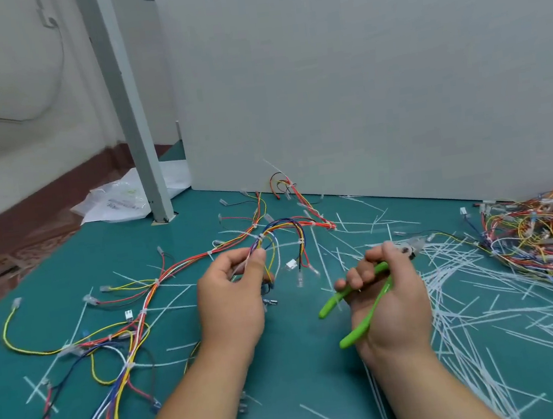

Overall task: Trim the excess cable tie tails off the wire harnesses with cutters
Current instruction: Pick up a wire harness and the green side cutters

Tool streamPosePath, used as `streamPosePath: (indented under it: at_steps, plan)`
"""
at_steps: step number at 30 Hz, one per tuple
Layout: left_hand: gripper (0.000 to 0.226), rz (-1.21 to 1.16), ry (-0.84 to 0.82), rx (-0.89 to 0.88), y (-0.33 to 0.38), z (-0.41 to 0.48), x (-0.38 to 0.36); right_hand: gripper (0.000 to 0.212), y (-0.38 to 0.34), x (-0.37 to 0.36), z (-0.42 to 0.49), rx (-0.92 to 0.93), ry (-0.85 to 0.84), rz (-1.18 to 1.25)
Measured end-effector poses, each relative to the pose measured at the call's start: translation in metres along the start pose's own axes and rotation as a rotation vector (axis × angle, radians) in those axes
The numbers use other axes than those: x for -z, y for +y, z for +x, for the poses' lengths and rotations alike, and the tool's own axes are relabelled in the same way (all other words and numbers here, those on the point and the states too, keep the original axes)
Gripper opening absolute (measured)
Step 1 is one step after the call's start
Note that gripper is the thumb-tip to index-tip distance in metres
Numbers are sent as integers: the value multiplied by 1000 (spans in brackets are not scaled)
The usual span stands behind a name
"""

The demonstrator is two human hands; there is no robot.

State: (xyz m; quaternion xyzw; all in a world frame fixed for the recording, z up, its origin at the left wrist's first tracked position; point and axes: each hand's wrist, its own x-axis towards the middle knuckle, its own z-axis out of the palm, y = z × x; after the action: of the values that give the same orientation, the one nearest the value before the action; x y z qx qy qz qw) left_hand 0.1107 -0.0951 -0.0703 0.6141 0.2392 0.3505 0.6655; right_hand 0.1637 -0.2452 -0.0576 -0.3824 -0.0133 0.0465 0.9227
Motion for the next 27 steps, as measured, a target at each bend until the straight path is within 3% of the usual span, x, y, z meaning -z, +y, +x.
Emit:
streamPosePath:
  at_steps: [3,7,9,11,13,16,18,20,22,24,27]
  plan:
    - [7,35,-28,-65,3,-6,-3,20,9,-4,-12,42,-97,-189]
    - [27,102,-263,-205,7,-27,-8,36,18,-7,-17,55,-130,-398]
    - [34,172,-358,-331,9,-33,-8,49,17,-6,-15,19,-104,-387]
    - [44,347,-409,-531,11,-34,-6,50,14,-4,-11,-33,-96,-349]
    - [54,530,-453,-692,12,-34,-5,38,11,-3,-8,-112,-112,-281]
    - [63,678,-468,-796,10,-36,-6,15,8,-2,-6,-194,-134,-159]
    - [60,653,-407,-846,10,-37,-7,19,6,-1,-3,-196,-108,-115]
    - [55,581,-294,-838,11,-37,-7,32,5,-1,0,-210,-58,-71]
    - [57,548,-221,-737,12,-34,-4,32,2,-1,4,-222,7,-2]
    - [64,538,-266,-548,11,-32,0,13,-1,2,6,-260,28,55]
    - [77,503,-397,-339,6,-33,-1,15,-3,2,6,-323,30,72]
